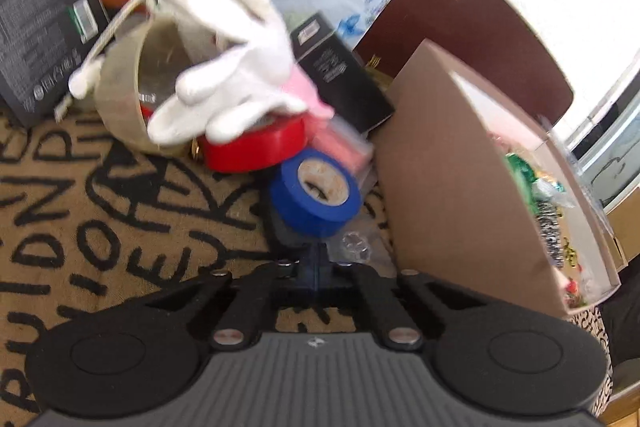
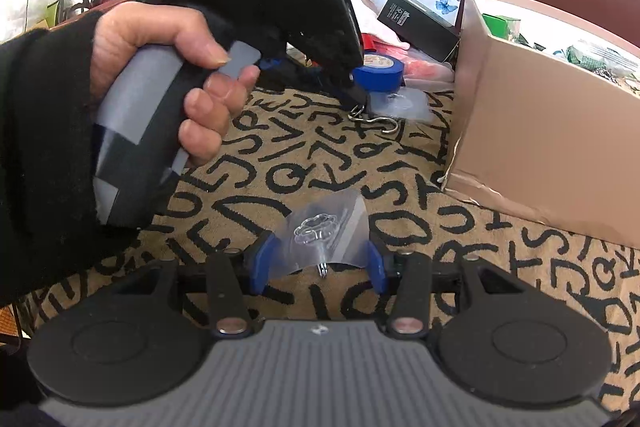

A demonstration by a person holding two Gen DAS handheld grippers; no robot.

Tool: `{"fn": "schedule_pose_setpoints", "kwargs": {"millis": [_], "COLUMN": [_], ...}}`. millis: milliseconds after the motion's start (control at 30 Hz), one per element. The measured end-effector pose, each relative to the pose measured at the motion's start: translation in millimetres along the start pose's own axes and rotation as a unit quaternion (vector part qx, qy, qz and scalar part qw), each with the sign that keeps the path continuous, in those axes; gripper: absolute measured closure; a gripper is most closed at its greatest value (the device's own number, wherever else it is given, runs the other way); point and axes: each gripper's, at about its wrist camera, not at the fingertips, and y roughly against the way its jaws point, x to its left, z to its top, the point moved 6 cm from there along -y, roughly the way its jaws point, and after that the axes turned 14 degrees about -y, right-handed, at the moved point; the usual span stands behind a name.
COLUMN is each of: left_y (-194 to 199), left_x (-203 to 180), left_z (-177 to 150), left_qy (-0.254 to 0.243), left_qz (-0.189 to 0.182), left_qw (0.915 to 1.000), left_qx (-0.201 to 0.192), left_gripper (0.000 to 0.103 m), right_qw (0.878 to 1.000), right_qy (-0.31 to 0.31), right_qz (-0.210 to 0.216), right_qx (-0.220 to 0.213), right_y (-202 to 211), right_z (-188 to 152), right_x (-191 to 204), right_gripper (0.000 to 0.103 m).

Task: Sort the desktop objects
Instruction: 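Grasp the blue tape roll with the left gripper while right gripper holds the hook packet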

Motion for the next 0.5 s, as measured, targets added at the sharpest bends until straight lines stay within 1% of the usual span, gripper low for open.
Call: {"fn": "schedule_pose_setpoints", "kwargs": {"millis": [67, 133, 200, 233, 267, 300, 333, 367, 433, 500], "left_y": [11, 21, 22, 22, 21, 19, 17, 14, 4, -3], "left_x": [3, 6, 1, -2, -5, -8, -10, -12, -13, -9], "left_z": [1, 1, 5, 6, 8, 11, 14, 17, 23, 28], "left_qy": [-0.002, -0.013, -0.053, -0.066, -0.08, -0.089, -0.097, -0.106, -0.119, -0.109], "left_qz": [-0.001, -0.002, -0.014, -0.014, -0.014, -0.011, -0.006, -0.001, 0.008, 0.022], "left_qw": [1.0, 0.9997, 0.9982, 0.9974, 0.9964, 0.9955, 0.9946, 0.9935, 0.9923, 0.9932], "left_qx": [-0.01, -0.02, -0.026, -0.026, -0.026, -0.03, -0.037, -0.041, -0.034, -0.034], "left_gripper": [0.103, 0.103, 0.103, 0.101, 0.09, 0.08, 0.061, 0.051, 0.05, 0.05], "right_qw": [1.0, 1.0, 1.0, 1.0, 1.0, 1.0, 1.0, 1.0, 1.0, 1.0], "right_qy": [-0.001, -0.002, -0.002, -0.002, -0.002, -0.002, -0.002, -0.003, -0.005, -0.006], "right_qz": [-0.001, -0.002, -0.003, -0.004, -0.004, -0.005, -0.004, -0.003, -0.003, -0.003], "right_qx": [-0.001, -0.002, -0.002, -0.002, -0.002, -0.002, -0.002, -0.002, -0.002, -0.001], "right_y": [1, 2, 2, 1, 1, 1, 2, 3, 3, 3], "right_z": [0, -1, -1, 0, 0, 0, 0, -1, -2, -2], "right_x": [-1, -1, 0, 1, 0, 0, 1, 1, 1, 0], "right_gripper": [0.056, 0.056, 0.056, 0.056, 0.056, 0.056, 0.056, 0.056, 0.055, 0.055]}}
